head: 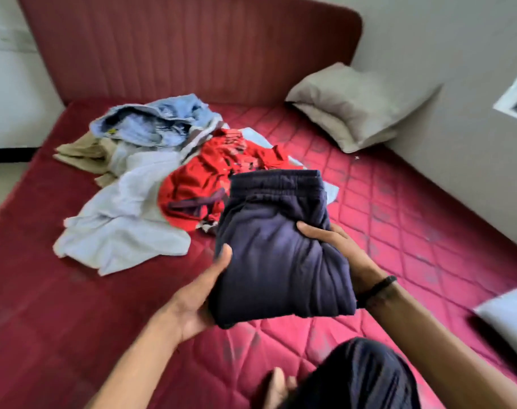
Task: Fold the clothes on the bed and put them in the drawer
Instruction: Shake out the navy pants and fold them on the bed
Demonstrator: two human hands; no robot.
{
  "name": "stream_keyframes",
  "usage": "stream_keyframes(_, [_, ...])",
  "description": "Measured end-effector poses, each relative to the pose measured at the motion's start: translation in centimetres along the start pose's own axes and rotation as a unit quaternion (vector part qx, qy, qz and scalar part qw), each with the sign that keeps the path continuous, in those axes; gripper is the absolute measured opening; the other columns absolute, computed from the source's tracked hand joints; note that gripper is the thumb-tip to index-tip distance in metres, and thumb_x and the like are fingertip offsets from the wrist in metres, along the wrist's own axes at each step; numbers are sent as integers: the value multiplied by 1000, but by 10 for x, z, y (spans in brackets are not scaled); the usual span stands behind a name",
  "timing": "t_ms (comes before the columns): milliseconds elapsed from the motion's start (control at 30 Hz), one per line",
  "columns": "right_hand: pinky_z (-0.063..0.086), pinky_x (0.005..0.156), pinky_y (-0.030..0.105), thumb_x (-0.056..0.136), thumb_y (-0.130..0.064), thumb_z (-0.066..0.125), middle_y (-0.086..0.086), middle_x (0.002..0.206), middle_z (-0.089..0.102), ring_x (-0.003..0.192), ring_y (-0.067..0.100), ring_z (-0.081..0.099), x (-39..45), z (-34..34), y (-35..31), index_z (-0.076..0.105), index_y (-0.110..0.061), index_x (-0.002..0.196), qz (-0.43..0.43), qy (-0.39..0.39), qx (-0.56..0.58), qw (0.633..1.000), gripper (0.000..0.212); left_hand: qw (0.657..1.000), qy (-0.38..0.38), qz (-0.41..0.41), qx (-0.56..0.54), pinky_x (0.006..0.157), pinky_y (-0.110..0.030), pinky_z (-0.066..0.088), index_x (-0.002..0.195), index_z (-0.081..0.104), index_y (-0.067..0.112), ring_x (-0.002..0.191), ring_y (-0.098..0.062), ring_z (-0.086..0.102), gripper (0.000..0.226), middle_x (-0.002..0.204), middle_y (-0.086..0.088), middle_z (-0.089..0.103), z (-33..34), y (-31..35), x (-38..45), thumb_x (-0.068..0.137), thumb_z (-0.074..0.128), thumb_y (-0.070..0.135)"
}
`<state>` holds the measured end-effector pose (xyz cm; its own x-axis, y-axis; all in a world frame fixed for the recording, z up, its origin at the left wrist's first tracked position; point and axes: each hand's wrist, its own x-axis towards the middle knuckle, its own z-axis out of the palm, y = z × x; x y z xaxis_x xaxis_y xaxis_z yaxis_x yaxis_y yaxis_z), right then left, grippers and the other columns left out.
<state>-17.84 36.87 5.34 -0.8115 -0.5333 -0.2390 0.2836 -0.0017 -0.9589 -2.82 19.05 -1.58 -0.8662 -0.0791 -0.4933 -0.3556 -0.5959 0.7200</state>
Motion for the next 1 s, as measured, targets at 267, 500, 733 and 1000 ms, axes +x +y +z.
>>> stream_keyframes(267, [64, 80, 41, 90, -9, 72, 19, 115, 74, 104, 32, 73, 54, -195, -25, 68, 1, 123, 23, 131, -35, 990, 35, 931, 21, 238, 277, 90, -26, 57, 108, 74, 20, 102, -9, 72, 39, 111, 4, 78, 118, 9, 172, 74, 93, 19])
stream_keyframes(500, [52, 75, 39, 68, -31, 91, 20, 93, 70, 82, 31, 65, 77, -325, 68, 62, 1, 128, 130, 344, -300, 880, 74, 861, 160, 107, 471, 93, -39, 55, 123, 64, 24, 112, -31, 69, 55, 122, -5, 71, 135, -90, 248, 82, 76, 59])
stream_keyframes(733, [27, 115, 57, 97, -56, 49, 13, 155, 45, 139, 39, 43, 52, -233, 123, 50, -26, 150, -193, 259, -712, 624, 61, 654, 297, 329, 614, 90, -43, 49, 121, 57, 26, 110, -34, 62, 47, 116, -8, 67, 138, -87, 224, 91, 58, 63])
stream_keyframes(1000, [43, 106, 48, 89, -61, 55, 17, 144, 48, 125, 38, 49, 38, -246, 152, 48, -14, 146, -119, 365, -562, 733, 74, 539, 27, 374, 754, 123, -60, 17, 163, 15, 40, 160, -22, 2, 83, 173, 3, 5, 120, -147, 234, 92, 41, 75])
